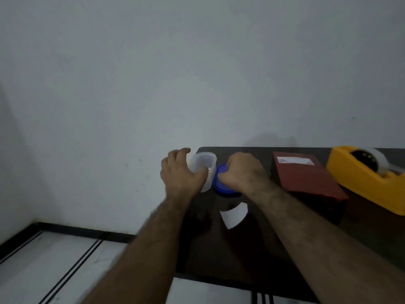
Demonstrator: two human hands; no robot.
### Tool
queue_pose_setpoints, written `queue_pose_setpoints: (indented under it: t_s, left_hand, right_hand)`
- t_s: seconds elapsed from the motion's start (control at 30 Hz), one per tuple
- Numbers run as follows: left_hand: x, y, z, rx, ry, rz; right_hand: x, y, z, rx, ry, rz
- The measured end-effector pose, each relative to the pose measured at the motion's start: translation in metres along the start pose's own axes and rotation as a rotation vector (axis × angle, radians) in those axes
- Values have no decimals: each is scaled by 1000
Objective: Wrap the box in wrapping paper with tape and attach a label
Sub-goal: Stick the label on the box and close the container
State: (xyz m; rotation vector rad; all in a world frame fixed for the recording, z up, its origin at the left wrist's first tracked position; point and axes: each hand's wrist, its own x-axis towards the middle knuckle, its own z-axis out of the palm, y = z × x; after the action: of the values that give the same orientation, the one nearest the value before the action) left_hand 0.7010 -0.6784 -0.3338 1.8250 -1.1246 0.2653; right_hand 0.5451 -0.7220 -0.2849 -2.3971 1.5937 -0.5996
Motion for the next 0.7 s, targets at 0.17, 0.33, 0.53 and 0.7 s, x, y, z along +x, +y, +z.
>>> queue_pose_setpoints:
  t_s: [0.17,0.33,0.53,0.7]
  left_hand:
    - [0,-18,5,-30,-166,-107]
    - [1,-25,9,-242,-271,-153]
    - [4,-27,13,-275,-272,-174]
    - [0,-22,10,-303,-298,-94]
  right_hand:
    - [22,-4,49,-107,-71,219]
    - [66,7,81,-7,-122,336]
    - [40,-2,50,351,153,345]
    - [32,-9,53,546,482,-10]
